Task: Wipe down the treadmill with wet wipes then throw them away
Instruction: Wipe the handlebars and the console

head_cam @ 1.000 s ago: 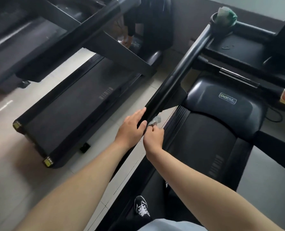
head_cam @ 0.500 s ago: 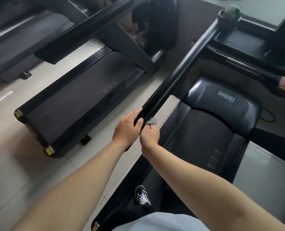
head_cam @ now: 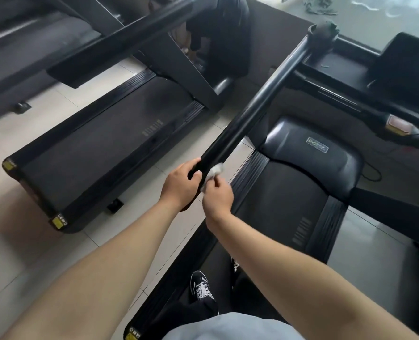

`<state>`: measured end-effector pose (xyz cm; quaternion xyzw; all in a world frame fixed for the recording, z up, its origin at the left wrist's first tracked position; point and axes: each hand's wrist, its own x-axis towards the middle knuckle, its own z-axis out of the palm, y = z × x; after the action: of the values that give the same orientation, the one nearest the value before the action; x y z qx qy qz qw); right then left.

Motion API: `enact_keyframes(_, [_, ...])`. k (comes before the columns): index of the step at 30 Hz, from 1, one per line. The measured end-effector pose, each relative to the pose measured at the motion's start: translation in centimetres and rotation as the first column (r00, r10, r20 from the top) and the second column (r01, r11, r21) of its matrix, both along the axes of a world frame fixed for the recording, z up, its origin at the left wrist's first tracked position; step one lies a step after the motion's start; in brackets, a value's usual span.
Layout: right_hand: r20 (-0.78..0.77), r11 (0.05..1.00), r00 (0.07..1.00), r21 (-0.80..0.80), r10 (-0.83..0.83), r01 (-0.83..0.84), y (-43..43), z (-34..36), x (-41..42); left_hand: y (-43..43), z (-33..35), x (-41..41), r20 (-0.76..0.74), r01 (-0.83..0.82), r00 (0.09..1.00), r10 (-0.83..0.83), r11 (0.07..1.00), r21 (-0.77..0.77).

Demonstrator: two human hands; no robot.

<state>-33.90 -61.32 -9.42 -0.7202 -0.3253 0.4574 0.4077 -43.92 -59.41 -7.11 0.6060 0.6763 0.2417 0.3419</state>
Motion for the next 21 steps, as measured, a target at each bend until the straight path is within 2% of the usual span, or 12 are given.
enact_keyframes(2, [0.155,0.989,0.986,0.127,0.059,-0.079,1.9,0.5,0.8,0.0,0.2,0.1,0.004,-0.012,1.000,0.012,1.000,0.005])
enact_keyframes(4, [0.346,0.926,0.911,0.214,0.225,-0.310,2.8,0.2,1.2,-0.1,0.2,0.1,0.019,-0.034,0.999,0.034,0.999,-0.002])
enact_keyframes(6, [0.593,0.794,0.730,0.235,0.340,-0.560,2.8,-0.2,1.8,0.0,0.0,0.0,0.017,-0.071,0.997,0.072,0.997,-0.010])
enact_keyframes(9, [0.867,0.571,0.355,0.102,0.351,-0.815,3.7,-0.2,3.9,0.0,-0.4,0.0,-0.016,-0.088,0.996,0.088,0.996,0.005])
enact_keyframes(10, [0.907,0.519,0.233,0.020,0.349,-0.854,4.5,0.1,4.7,0.0,-0.4,0.0,-0.025,-0.085,0.996,0.085,0.996,0.013])
enact_keyframes(11, [0.917,0.501,0.150,-0.061,0.370,-0.863,5.4,0.5,5.5,0.1,-0.5,0.1,-0.030,-0.079,0.996,0.080,0.997,0.021])
enact_keyframes(12, [0.907,0.514,0.109,-0.128,0.407,-0.848,6.5,0.8,6.3,0.1,-0.5,0.1,-0.032,-0.072,0.997,0.073,0.997,0.030])
enact_keyframes(15, [0.859,0.619,0.123,-0.251,0.496,-0.744,9.9,1.8,8.2,0.2,-0.7,0.4,-0.044,-0.060,0.997,0.062,0.998,0.033])
enact_keyframes(18, [0.790,0.728,0.300,-0.251,0.535,-0.638,11.9,2.2,8.7,0.9,-0.8,0.8,-0.040,-0.086,0.996,0.085,0.996,-0.019])
enact_keyframes(19, [0.781,0.743,0.340,-0.225,0.525,-0.630,12.0,2.1,8.7,1.5,-0.8,1.0,-0.034,-0.093,0.995,0.091,0.995,-0.045])
enact_keyframes(21, [0.798,0.695,0.304,-0.189,0.520,-0.694,11.2,1.4,8.5,2.8,-0.9,1.3,-0.043,-0.087,0.996,0.084,0.992,-0.091])
